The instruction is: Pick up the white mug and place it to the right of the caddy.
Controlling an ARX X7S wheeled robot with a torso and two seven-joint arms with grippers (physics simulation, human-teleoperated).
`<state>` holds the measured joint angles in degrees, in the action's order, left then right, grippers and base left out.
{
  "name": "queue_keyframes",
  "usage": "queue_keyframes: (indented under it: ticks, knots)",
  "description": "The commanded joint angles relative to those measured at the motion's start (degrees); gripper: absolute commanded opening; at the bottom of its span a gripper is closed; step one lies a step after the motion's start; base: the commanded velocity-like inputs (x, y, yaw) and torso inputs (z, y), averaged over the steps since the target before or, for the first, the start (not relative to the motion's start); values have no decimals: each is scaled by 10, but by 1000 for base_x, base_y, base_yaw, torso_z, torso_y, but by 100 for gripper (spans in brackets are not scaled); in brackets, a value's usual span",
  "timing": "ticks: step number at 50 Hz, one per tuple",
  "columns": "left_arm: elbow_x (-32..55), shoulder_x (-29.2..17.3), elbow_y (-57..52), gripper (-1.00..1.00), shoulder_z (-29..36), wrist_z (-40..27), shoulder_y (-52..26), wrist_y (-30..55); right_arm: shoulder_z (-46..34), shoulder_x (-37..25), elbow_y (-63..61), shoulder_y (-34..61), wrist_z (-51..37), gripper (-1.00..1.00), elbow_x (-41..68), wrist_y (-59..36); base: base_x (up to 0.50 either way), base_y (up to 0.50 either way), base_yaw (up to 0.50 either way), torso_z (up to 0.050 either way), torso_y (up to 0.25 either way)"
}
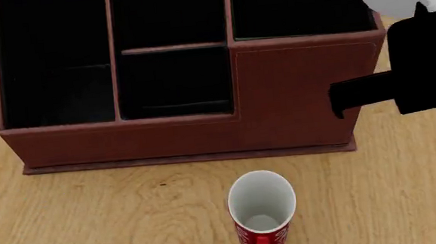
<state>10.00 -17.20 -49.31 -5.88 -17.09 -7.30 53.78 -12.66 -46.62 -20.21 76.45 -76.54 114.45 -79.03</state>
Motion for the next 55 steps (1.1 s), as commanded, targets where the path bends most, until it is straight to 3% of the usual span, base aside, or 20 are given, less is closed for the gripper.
queue_keyframes:
  ticks: [1,19,38,55]
  knots:
    - [0,-1,-2,100,10,-3,-1,-1,34,-25,55,7,67,-100,-48,-8,0,0,0,0,0]
    - [1,-4,-3,100,8,-9,2,-2,-14,-27,180,29,232,-100,-211,-40,0,0,0,0,1]
    - [2,-12,-23,100,7,-20,-10,27,-135,-1,293,3,454,-100,-440,74,0,0,0,0,1]
    - [9,-18,-49,100,7,-27,-35,71,-217,41,413,-8,551,-100,-560,175,0,0,0,0,1]
